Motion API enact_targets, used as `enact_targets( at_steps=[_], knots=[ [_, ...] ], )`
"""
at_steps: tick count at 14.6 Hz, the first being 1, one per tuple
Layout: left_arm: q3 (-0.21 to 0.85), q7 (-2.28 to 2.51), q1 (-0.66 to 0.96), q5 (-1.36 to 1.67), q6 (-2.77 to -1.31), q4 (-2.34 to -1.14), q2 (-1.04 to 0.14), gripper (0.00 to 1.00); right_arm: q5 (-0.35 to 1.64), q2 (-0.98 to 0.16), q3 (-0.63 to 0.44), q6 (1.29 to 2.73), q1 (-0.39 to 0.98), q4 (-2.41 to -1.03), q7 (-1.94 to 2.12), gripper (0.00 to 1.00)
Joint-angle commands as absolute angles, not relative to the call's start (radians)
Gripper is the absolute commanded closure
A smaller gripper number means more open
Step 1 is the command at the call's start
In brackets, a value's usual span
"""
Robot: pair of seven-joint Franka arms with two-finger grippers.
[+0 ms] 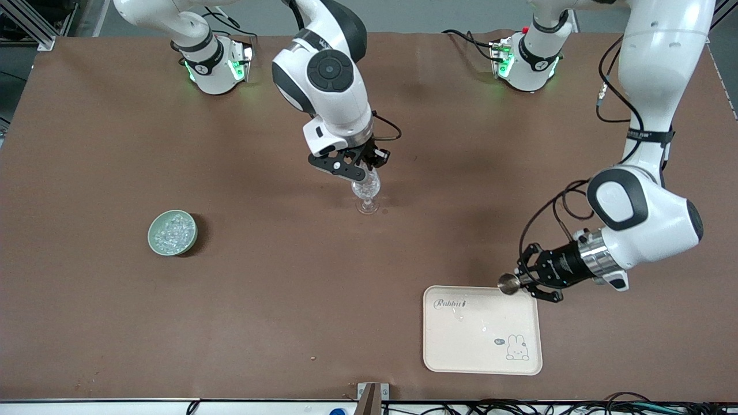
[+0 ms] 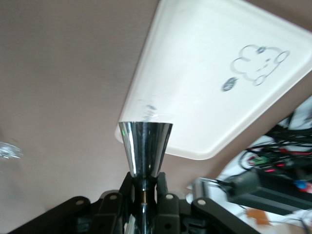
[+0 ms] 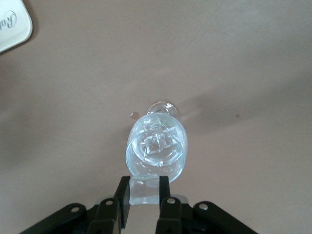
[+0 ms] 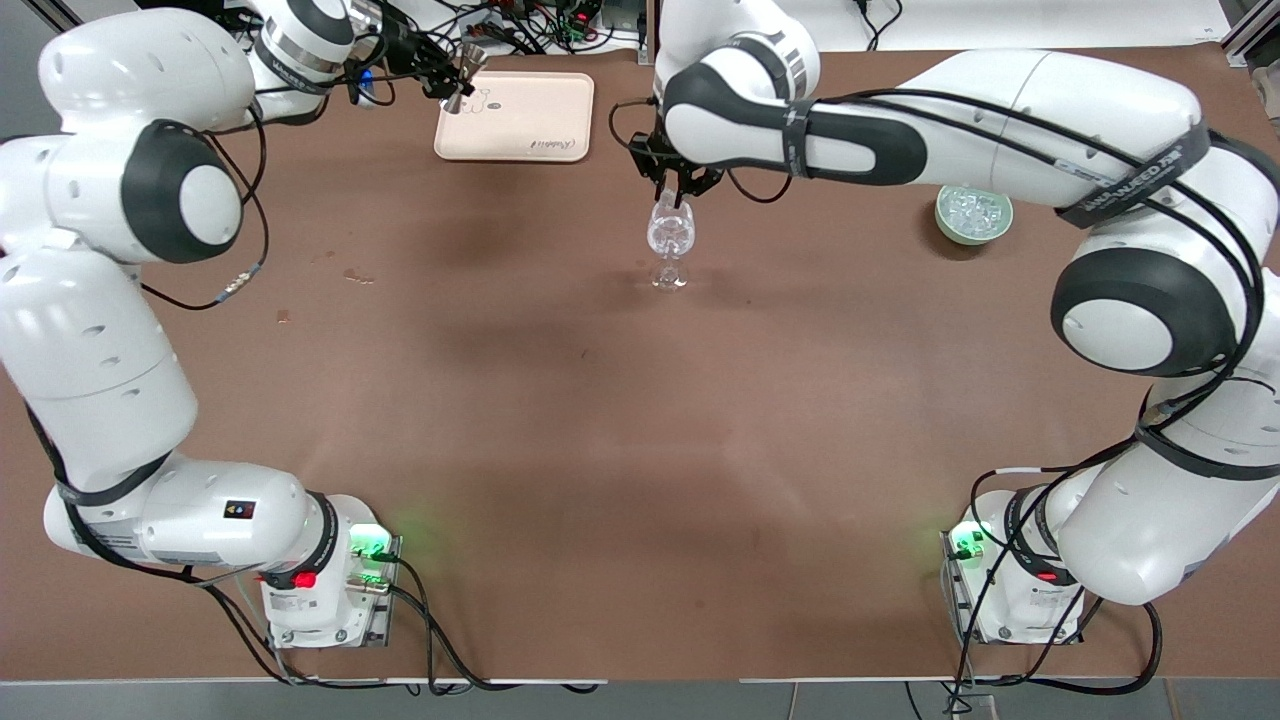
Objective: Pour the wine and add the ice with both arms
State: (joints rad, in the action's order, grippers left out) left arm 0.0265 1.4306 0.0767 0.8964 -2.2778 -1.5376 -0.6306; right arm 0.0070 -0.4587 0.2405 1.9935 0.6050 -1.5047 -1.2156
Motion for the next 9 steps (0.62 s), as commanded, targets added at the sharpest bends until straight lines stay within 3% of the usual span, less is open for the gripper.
enact_targets(
  at_steps=[1, 6, 9],
  knots=[
    [-0.023, 1.289, 0.069, 1.087, -2.269, -1.451, -0.730, 0.99, -0.017, -0.477, 0.238, 2.006, 0.620, -1.502, -1.246, 0.98],
    [-0.055, 0.964, 0.086, 1.520, -2.276, -1.411, -0.860, 0.96, -0.035, -0.480, 0.238, 2.005, 0.600, -1.502, -1.244, 0.98],
    [-0.054, 0.920, 0.101, 1.658, -2.278, -1.301, -0.977, 0.96, -0.057, -0.489, 0.236, 2.003, 0.595, -1.503, -1.244, 0.98]
  ],
)
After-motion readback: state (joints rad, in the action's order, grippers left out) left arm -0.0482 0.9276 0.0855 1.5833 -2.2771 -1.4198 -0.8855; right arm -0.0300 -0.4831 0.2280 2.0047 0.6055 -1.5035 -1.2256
